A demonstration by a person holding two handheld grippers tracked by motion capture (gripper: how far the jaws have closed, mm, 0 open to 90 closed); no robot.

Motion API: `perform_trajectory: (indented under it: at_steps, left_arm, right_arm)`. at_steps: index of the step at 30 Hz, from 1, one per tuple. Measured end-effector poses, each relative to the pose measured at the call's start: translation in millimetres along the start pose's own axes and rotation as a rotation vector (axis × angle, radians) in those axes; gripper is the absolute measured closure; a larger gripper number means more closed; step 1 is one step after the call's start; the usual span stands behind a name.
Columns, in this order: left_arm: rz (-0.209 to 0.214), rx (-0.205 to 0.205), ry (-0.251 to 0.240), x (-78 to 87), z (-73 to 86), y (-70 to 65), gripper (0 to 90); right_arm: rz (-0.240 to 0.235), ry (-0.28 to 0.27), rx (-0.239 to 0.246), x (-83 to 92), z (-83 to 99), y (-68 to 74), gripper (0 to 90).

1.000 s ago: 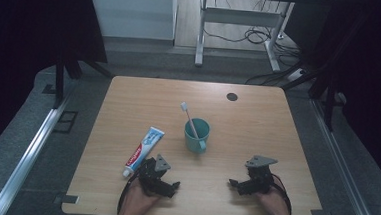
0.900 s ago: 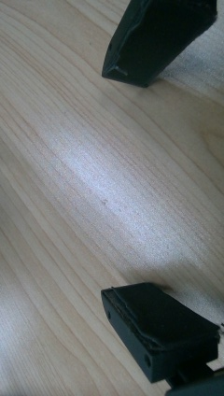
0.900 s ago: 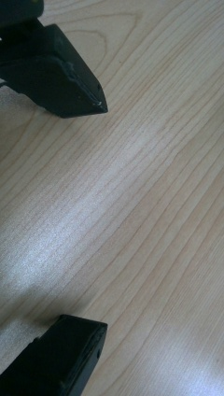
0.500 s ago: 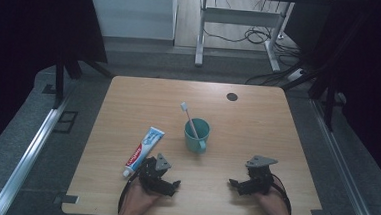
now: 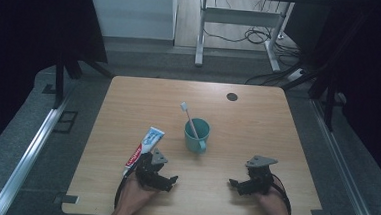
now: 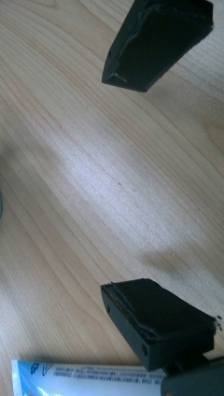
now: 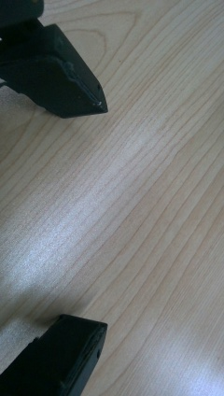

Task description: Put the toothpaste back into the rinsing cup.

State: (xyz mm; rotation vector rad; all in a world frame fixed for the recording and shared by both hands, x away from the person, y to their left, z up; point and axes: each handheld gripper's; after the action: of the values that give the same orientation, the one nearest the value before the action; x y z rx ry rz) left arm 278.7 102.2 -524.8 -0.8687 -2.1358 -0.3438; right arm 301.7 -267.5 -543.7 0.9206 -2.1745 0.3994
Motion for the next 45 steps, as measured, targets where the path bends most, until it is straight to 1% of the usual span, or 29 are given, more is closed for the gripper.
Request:
perform_trajectory:
  at_steps: [1,3,6,10,14,16,17,18,22,25,26,29,31,32,33,35,36,37,38,39,41,43,45]
  left_arm:
    - [0.001,-0.001,0.013,0.4,-1.2,2.1,2.9]
    - [-0.002,0.000,0.022,1.0,-2.3,4.4,2.9]
    - [0.016,0.010,0.031,1.3,-3.9,9.2,3.0]
    - [0.018,0.001,0.045,2.8,-7.0,14.0,3.0]
    - [-0.009,-0.013,0.050,10.8,-13.3,20.1,5.0]
    - [-0.013,-0.015,0.051,12.6,-14.5,21.4,6.1]
    - [-0.026,-0.017,0.055,17.4,-17.9,26.1,6.6]
    - [-0.032,-0.017,0.058,18.9,-18.9,27.8,7.1]
    - [-0.060,-0.015,0.072,25.8,-23.4,38.5,8.5]
    - [-0.073,-0.004,0.086,31.2,-26.4,47.3,9.1]
    - [-0.073,-0.004,0.086,31.2,-26.4,47.3,9.1]
    - [-0.092,0.010,0.112,35.5,-27.9,57.5,9.3]
    - [-0.097,0.013,0.127,36.2,-27.7,62.0,9.3]
    - [-0.097,0.013,0.127,36.2,-27.7,62.0,9.5]
    - [-0.104,0.017,0.146,36.9,-27.2,67.3,11.0]
    - [-0.109,0.025,0.163,37.4,-26.7,72.4,12.2]
    - [-0.109,0.025,0.163,37.4,-26.7,72.4,12.6]
    - [-0.109,0.039,0.182,37.4,-26.3,77.5,13.1]
    - [-0.109,0.041,0.193,37.3,-26.3,79.8,13.3]
    - [-0.113,0.042,0.200,37.0,-26.3,81.3,13.5]
    - [-0.109,0.060,0.223,35.8,-26.8,85.2,13.8]
    - [-0.106,0.067,0.246,34.4,-27.8,88.1,14.0]
    - [-0.103,0.072,0.280,31.5,-29.2,91.9,14.7]
  right_arm:
    - [0.000,0.000,0.000,0.0,0.0,0.0,0.0]
    - [0.001,0.000,-0.001,0.0,0.0,-0.1,0.0]
    - [0.002,0.000,-0.003,0.1,0.0,-0.2,0.0]
    - [0.006,0.000,-0.007,0.1,0.0,-0.4,0.0]
    - [0.007,0.000,-0.010,0.0,0.0,-0.3,0.0]
    - [0.007,0.000,-0.009,0.1,0.0,-0.3,0.0]
    - [0.008,0.000,-0.010,0.1,0.0,-0.3,0.0]
    - [0.008,0.001,-0.010,0.1,0.0,-0.3,0.0]
    - [0.008,0.000,-0.010,0.1,0.0,-0.4,0.0]
    - [0.008,0.000,-0.009,0.1,0.0,-0.4,0.0]
    - [0.008,0.000,-0.009,0.0,0.0,-0.4,0.0]
    - [0.008,0.000,-0.009,0.0,0.0,-0.5,0.0]
    - [0.008,0.000,-0.010,0.1,0.0,-0.4,0.0]
    - [0.008,0.000,-0.010,0.1,0.0,-0.4,0.0]
    - [0.008,0.001,-0.011,0.1,0.0,-0.3,0.0]
    - [0.008,0.001,-0.010,0.1,0.0,-0.4,0.0]
    - [0.008,0.001,-0.011,0.1,0.0,-0.3,0.0]
    - [0.008,0.001,-0.011,0.1,0.0,-0.3,0.0]
    - [0.008,0.001,-0.011,0.1,0.0,-0.3,0.0]
    - [0.008,0.001,-0.011,0.1,0.0,-0.3,0.0]
    - [0.008,0.001,-0.011,0.1,0.0,-0.3,0.0]
    - [0.009,0.001,-0.010,0.2,0.0,-0.4,0.0]
    - [0.008,0.001,-0.010,0.1,0.0,-0.4,0.0]
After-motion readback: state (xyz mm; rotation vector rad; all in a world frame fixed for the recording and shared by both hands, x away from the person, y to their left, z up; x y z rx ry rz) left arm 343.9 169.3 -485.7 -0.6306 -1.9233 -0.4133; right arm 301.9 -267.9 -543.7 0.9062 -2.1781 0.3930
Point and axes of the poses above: each handheld gripper's, and its own axes: x roughly backward along the jaws, z roughly out of its underside, y roughly to its left, and after that the axes turned 1 degree about y, right-handed
